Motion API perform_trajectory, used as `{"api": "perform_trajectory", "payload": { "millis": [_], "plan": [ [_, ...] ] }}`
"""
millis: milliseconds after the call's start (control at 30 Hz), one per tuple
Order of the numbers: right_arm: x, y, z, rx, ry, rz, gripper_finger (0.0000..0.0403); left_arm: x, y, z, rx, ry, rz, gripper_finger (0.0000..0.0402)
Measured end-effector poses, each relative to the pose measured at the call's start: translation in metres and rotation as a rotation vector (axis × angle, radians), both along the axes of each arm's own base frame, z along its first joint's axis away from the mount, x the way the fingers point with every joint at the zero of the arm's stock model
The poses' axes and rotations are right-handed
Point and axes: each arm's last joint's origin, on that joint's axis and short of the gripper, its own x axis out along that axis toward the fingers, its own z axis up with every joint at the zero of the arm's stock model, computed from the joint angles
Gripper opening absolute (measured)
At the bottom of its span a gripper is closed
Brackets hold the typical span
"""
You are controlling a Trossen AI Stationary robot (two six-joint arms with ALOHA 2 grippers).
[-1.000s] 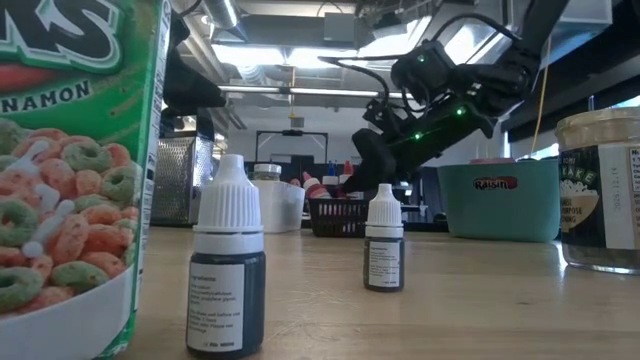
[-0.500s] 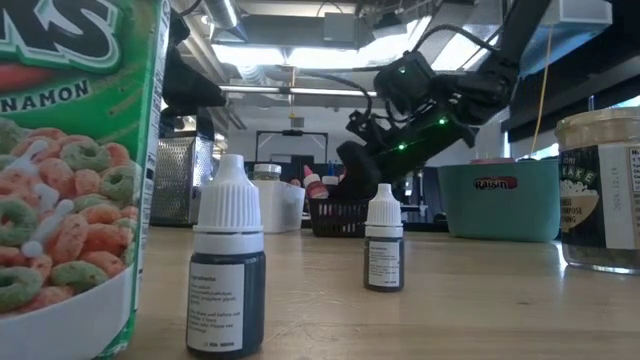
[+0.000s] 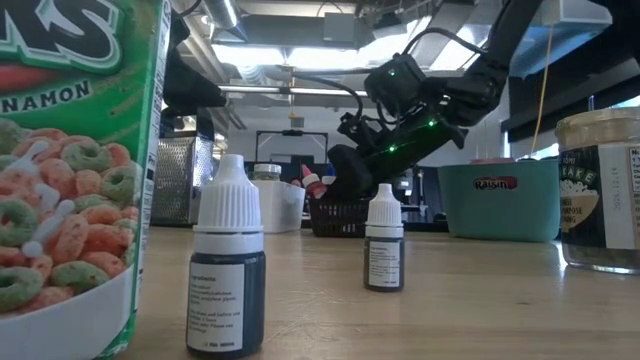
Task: Pick & Place Kitchen Items
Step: Put the small purple food coloring bottle into the black bin
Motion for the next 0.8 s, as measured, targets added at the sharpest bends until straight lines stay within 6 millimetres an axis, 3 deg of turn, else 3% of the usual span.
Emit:
{"api": "perform_trajectory", "payload": {
  "millis": [300, 800],
  "plan": [
    [-0.0005, 0.0, -0.0008, 0.003, 0.011, 0.0, 0.0062, 0.0, 0.0, 0.0, 0.0, 0.0, 0.0, 0.0184],
    [-0.0011, 0.0003, -0.0021, -0.004, 0.027, 0.013, 0.0117, 0.0, 0.0, 0.0, 0.0, 0.0, 0.0, 0.0184]
  ]
}}
